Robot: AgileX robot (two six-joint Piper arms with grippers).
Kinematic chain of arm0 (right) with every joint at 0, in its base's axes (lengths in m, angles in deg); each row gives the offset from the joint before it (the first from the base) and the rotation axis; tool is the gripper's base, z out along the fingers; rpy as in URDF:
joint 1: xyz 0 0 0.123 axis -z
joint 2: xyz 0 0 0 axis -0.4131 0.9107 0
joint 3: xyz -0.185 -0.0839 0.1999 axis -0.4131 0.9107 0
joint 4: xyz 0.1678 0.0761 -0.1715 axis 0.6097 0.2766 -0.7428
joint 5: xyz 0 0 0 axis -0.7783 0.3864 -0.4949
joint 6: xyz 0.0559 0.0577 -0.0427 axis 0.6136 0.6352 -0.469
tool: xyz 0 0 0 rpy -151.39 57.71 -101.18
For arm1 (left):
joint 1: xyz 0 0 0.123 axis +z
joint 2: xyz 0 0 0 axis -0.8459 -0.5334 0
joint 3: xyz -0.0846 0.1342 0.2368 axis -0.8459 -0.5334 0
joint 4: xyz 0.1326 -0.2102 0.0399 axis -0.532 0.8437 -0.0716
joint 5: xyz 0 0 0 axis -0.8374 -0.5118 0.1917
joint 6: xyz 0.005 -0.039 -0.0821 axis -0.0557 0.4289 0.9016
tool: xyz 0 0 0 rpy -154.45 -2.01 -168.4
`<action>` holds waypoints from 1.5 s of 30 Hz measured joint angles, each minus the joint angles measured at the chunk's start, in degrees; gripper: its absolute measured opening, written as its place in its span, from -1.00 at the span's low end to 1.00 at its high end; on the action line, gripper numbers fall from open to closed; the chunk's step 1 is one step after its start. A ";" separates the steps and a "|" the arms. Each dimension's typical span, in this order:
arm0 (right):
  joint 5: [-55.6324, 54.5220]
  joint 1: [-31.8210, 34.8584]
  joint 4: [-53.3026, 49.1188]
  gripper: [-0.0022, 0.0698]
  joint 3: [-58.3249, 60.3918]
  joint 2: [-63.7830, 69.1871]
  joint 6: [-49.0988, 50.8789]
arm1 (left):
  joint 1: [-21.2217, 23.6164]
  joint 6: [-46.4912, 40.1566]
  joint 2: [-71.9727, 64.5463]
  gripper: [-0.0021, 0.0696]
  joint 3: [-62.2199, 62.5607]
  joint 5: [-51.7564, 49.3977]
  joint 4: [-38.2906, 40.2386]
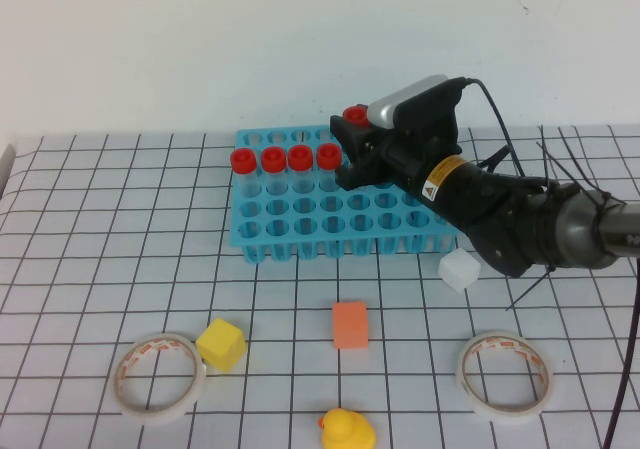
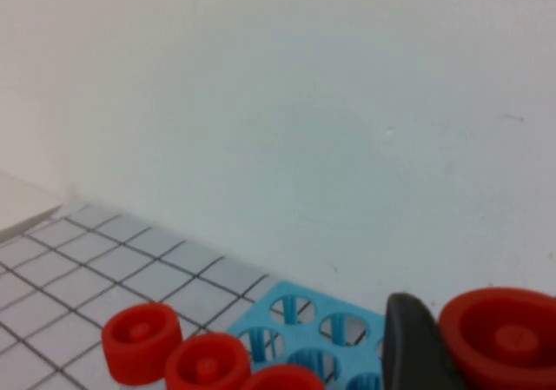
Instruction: Place the test tubes
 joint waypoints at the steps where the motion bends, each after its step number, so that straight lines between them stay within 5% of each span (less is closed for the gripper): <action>1: -0.80 0.00 0.63 -0.15 0.00 0.23 -0.13 | 0.00 0.00 0.00 -0.92 0.00 0.00 0.00; 45: -8.02 0.00 5.44 -0.15 -0.99 4.68 -0.53 | 0.00 -0.14 0.00 -0.92 0.00 0.00 0.00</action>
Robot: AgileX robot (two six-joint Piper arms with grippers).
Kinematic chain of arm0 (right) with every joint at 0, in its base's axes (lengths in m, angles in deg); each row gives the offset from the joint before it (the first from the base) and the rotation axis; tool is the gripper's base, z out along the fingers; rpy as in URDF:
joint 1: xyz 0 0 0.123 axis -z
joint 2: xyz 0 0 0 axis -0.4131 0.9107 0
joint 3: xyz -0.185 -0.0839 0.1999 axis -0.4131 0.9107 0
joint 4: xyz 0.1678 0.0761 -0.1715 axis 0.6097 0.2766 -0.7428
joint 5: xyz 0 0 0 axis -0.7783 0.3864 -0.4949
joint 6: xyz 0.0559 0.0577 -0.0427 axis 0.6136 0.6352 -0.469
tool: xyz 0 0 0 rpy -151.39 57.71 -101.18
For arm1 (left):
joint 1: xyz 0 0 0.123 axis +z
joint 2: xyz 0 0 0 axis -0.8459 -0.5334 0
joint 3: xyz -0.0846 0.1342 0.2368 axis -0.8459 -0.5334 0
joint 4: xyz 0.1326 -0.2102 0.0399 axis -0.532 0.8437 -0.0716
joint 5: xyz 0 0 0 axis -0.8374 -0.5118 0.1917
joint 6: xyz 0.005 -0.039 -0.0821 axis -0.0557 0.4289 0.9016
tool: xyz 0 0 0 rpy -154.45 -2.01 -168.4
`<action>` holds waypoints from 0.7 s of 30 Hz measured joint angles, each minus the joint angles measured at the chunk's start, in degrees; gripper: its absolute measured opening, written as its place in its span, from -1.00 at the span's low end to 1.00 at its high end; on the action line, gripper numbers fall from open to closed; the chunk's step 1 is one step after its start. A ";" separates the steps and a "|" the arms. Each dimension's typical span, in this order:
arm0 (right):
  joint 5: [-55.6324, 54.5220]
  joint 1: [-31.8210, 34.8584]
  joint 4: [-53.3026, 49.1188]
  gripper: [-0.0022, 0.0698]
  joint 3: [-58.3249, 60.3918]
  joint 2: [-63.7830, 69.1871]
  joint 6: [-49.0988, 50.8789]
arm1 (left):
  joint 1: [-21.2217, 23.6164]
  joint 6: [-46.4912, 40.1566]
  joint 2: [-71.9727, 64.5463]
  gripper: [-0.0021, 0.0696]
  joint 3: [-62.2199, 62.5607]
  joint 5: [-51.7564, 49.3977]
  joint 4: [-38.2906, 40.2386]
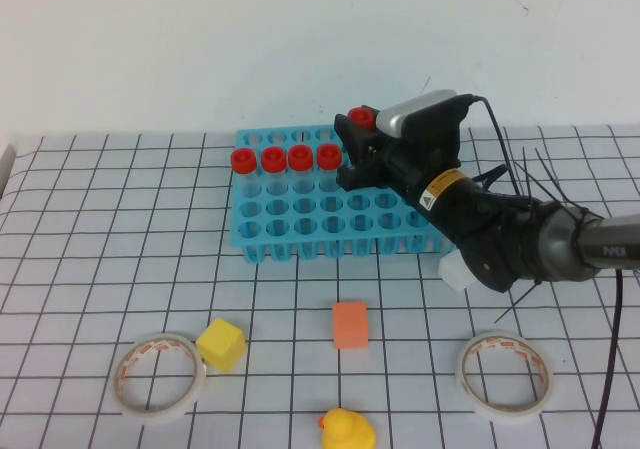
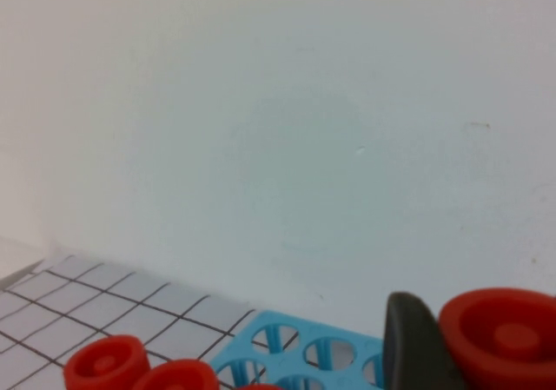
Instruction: Place the test tubes
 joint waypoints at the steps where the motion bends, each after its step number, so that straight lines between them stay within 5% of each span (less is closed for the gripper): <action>1: 0.00 0.00 0.12 -0.15 -0.28 0.23 0.18 | 0.00 0.00 0.00 -0.92 0.00 0.00 0.00; 21: 5.14 0.00 0.21 -0.13 -1.89 1.35 1.43 | 0.00 0.26 0.00 -0.92 0.00 0.00 0.00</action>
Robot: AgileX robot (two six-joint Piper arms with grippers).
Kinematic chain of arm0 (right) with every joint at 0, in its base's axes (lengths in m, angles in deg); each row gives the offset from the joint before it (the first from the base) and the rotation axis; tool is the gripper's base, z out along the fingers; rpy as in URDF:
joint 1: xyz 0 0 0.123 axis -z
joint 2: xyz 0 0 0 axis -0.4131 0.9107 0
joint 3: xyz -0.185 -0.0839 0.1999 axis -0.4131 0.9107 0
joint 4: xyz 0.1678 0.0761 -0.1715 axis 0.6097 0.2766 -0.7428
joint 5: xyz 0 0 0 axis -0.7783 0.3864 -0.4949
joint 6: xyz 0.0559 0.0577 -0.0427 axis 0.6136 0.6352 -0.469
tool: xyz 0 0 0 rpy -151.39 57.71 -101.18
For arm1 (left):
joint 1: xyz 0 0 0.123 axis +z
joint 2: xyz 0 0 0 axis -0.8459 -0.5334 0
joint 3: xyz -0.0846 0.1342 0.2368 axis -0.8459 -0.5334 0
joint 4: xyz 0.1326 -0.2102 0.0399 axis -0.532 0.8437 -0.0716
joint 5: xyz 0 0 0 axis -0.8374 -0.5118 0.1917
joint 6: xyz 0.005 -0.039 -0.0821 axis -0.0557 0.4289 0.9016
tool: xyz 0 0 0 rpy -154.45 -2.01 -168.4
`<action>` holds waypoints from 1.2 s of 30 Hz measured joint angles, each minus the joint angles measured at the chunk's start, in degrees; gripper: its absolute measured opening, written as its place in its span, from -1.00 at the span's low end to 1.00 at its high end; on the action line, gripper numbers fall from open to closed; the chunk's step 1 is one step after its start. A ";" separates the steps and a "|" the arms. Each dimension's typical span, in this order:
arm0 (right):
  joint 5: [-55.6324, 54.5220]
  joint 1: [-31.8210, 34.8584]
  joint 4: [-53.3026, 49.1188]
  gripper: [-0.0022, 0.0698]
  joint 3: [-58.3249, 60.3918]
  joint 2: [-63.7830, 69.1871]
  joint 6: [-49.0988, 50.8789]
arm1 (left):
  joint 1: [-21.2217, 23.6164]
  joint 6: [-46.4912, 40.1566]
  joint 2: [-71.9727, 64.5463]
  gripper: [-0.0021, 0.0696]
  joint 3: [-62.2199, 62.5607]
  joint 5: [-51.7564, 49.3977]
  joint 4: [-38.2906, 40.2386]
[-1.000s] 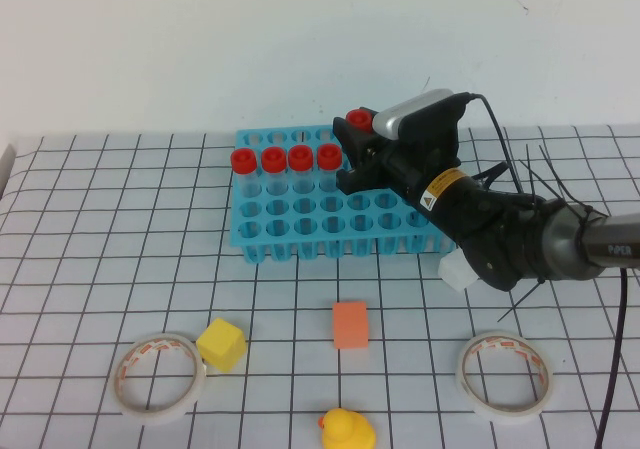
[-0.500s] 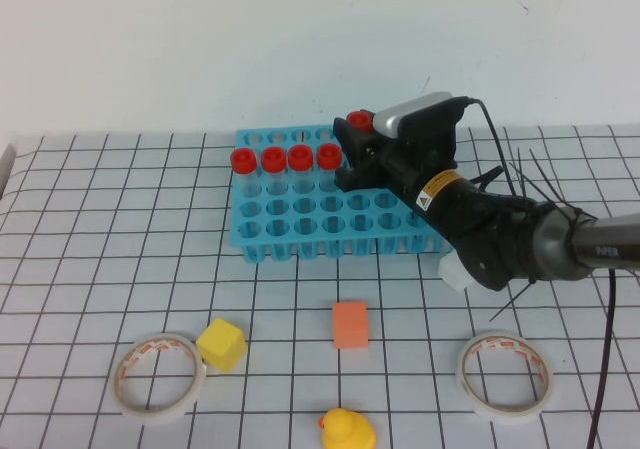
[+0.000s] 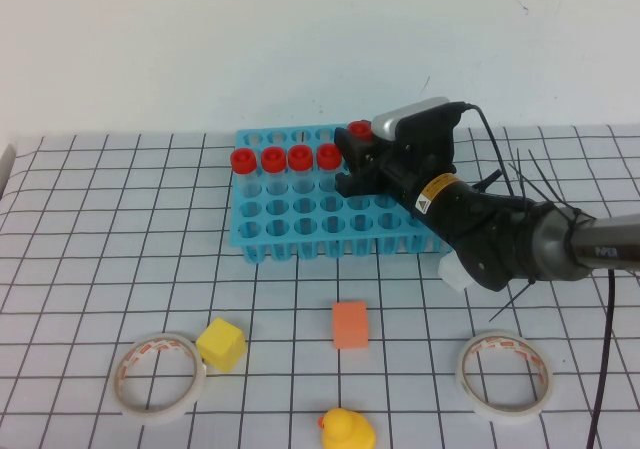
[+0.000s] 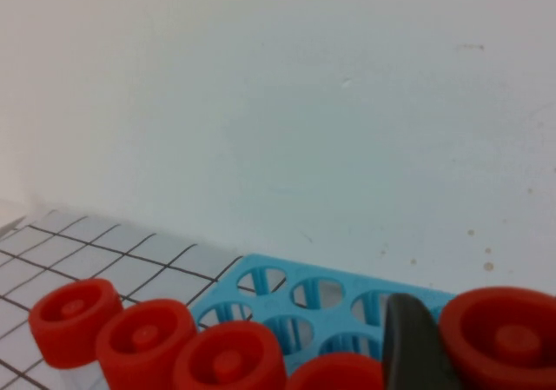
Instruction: Place the test tubes
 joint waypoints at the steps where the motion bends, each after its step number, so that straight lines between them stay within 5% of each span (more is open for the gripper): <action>1: 0.27 0.00 0.00 -0.09 0.00 0.00 0.00 | 0.00 0.00 0.00 -0.92 0.00 0.00 0.00; 8: 1.35 0.00 -0.41 0.36 0.00 -0.55 0.00 | 0.00 -0.21 0.00 -0.92 0.00 0.00 0.00; 14: 2.19 0.00 -2.07 0.36 2.90 -6.79 1.15 | 0.00 -0.21 0.00 -0.92 0.00 0.00 0.00; 17: 2.19 0.00 -3.34 0.14 7.43 -13.62 4.19 | 0.00 -0.21 0.00 -0.92 0.00 0.00 0.00; 21: 2.19 0.00 -4.30 -0.56 16.91 -24.71 7.07 | 0.00 -0.21 0.00 -0.92 0.00 0.00 0.00; 24: 2.82 0.00 -6.31 -0.86 27.11 -38.00 7.44 | 0.00 -0.21 0.00 -0.92 0.00 0.00 0.00; 36: 24.89 0.00 -34.24 -0.94 41.32 -75.99 17.99 | 0.00 -0.21 0.00 -0.92 0.00 0.00 0.00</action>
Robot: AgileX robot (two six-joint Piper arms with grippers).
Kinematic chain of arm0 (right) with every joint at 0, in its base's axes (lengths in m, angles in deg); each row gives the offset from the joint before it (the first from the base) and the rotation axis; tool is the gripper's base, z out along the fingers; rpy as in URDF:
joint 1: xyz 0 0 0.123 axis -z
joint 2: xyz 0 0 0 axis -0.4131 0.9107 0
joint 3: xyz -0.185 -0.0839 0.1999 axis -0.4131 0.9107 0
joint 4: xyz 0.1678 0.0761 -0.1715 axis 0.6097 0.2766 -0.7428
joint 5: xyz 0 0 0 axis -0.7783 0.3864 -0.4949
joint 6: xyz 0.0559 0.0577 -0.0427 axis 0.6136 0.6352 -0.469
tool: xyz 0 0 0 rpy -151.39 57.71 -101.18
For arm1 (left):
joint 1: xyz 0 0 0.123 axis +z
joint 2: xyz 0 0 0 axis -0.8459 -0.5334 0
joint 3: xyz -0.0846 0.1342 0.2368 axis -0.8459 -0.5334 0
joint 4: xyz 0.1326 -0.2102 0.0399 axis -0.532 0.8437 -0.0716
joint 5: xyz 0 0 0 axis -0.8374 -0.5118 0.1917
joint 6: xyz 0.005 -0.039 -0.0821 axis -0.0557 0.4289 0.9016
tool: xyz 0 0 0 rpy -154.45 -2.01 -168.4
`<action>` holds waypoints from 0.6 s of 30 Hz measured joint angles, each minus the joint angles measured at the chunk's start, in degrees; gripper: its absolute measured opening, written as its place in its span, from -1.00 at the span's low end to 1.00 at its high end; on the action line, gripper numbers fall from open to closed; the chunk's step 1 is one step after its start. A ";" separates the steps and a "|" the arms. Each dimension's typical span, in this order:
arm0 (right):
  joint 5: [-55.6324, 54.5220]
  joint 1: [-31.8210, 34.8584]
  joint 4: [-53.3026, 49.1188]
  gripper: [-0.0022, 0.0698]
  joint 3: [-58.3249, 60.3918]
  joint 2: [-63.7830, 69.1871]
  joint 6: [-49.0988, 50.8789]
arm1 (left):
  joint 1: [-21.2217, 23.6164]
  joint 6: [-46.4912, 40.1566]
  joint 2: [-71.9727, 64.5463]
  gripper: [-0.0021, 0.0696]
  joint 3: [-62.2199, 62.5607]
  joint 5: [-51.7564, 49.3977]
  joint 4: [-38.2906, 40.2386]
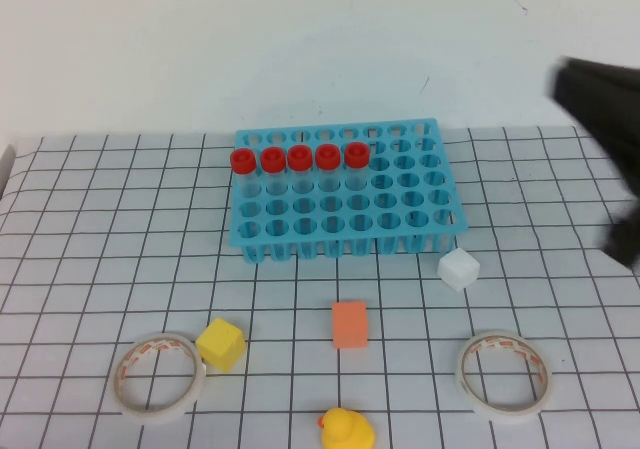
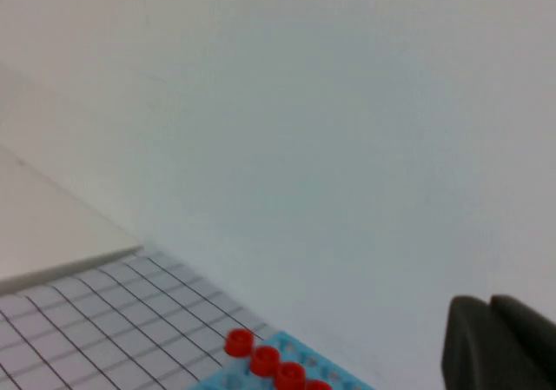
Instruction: Place the test tubes
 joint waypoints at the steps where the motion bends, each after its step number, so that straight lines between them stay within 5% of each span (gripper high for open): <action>1: 2.53 0.00 -2.25 -0.94 1.22 -3.11 0.88 | 0.00 0.00 0.00 -0.92 0.00 0.00 0.00; 15: 20.02 0.00 -8.96 -0.94 19.34 -31.81 10.06 | 0.00 -0.12 0.00 -0.92 0.00 0.00 0.00; 18: 21.71 0.00 -0.27 -0.94 21.25 -33.16 3.23 | 0.00 -0.02 0.00 -0.92 0.00 0.00 0.00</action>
